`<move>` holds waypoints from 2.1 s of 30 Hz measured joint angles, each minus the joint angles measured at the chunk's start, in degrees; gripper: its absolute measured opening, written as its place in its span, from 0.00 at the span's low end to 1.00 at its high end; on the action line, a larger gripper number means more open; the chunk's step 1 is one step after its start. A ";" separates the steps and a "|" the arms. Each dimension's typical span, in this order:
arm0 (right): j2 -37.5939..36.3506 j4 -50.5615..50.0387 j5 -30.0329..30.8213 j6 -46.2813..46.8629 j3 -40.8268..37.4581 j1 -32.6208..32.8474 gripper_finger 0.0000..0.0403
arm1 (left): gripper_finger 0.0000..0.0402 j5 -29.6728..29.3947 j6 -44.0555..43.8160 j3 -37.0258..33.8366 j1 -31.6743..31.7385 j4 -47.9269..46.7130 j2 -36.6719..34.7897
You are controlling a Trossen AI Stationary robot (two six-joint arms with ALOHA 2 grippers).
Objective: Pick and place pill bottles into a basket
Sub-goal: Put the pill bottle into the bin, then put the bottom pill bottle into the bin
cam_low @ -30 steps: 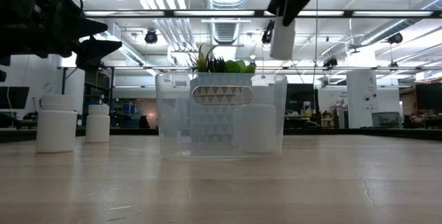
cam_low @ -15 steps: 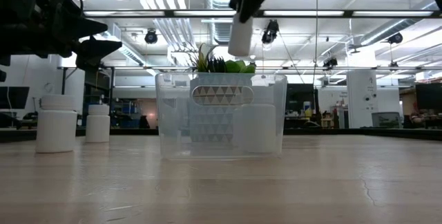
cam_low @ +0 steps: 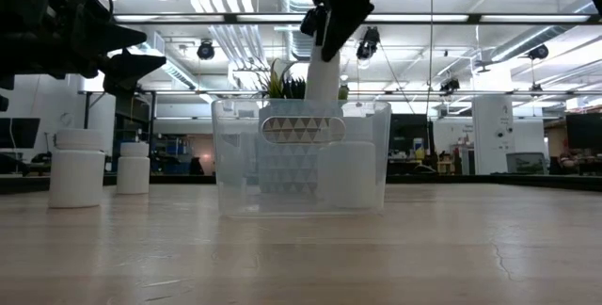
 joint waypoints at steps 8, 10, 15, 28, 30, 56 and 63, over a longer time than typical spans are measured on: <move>-0.02 4.42 -0.03 0.05 -6.16 -0.02 0.36 | 0.64 -0.01 0.01 0.00 0.00 -0.01 -0.02; -0.02 6.86 -0.07 0.06 -7.60 -0.02 0.36 | 0.64 -0.01 0.00 0.00 0.02 -0.03 -0.07; -0.04 9.85 -0.08 0.30 -10.17 -0.04 0.36 | 0.64 -0.01 0.01 0.00 0.00 -0.01 -0.06; 0.78 15.31 0.30 -0.02 -15.60 -0.04 0.36 | 0.64 -0.02 0.02 0.00 0.02 -0.01 -0.08; 1.02 15.51 1.17 -0.21 -15.60 -0.02 0.36 | 0.64 -0.01 0.01 0.00 0.00 -0.03 0.00; 3.00 15.09 3.31 -2.34 -14.92 -0.02 0.63 | 0.64 -0.02 0.00 0.00 0.02 -0.01 -0.04; 2.87 15.13 3.28 -2.34 -14.92 -0.02 0.66 | 0.64 -0.01 0.00 0.00 0.02 -0.01 -0.07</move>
